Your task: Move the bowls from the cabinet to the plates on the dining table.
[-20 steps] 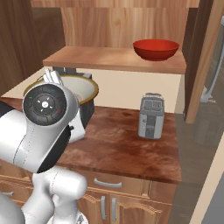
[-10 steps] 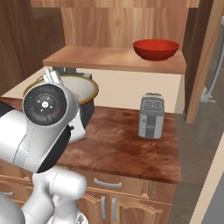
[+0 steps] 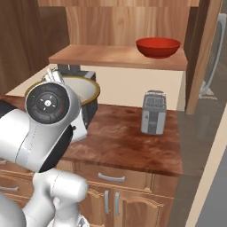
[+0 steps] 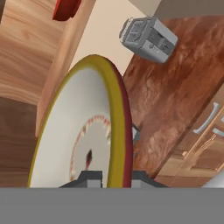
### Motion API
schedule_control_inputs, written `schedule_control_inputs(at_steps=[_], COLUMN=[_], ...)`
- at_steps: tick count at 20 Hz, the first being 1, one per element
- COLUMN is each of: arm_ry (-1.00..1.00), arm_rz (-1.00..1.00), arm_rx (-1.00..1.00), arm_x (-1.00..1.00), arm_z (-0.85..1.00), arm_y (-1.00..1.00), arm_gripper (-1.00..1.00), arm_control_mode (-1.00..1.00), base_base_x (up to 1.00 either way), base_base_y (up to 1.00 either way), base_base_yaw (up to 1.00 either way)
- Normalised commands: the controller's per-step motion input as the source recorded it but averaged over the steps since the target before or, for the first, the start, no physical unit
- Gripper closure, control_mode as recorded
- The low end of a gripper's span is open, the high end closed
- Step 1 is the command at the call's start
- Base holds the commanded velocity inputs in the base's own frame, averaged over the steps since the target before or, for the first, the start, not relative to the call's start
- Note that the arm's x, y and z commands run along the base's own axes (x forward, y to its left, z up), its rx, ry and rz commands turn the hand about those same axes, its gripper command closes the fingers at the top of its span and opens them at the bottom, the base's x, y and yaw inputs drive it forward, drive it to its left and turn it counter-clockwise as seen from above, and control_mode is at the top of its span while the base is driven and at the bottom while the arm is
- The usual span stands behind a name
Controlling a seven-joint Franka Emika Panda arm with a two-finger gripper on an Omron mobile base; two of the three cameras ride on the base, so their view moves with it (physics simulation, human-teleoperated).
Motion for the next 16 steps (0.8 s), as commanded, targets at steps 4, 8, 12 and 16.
schedule_control_inputs(at_steps=[4, 8, 12, 16], arm_ry=[0.0, 0.0, 0.0, 0.0], arm_rz=[0.0, 0.0, 0.0, 0.0], arm_rx=[0.0, 0.0, 0.0, 0.0], arm_x=[0.0, 0.0, 0.0, 0.0], arm_z=[0.0, 0.0, 0.0, 0.0], arm_y=[0.0, 0.0, 0.0, 0.0], arm_gripper=[1.0, 1.0, 1.0, 1.0], arm_control_mode=[1.0, 1.0, 1.0, 1.0], base_base_x=[-1.0, -0.98, -0.67, -0.49], base_base_y=[-0.2, -0.12, 0.0, 0.0], base_base_yaw=[0.01, 0.05, 0.26, 0.47])
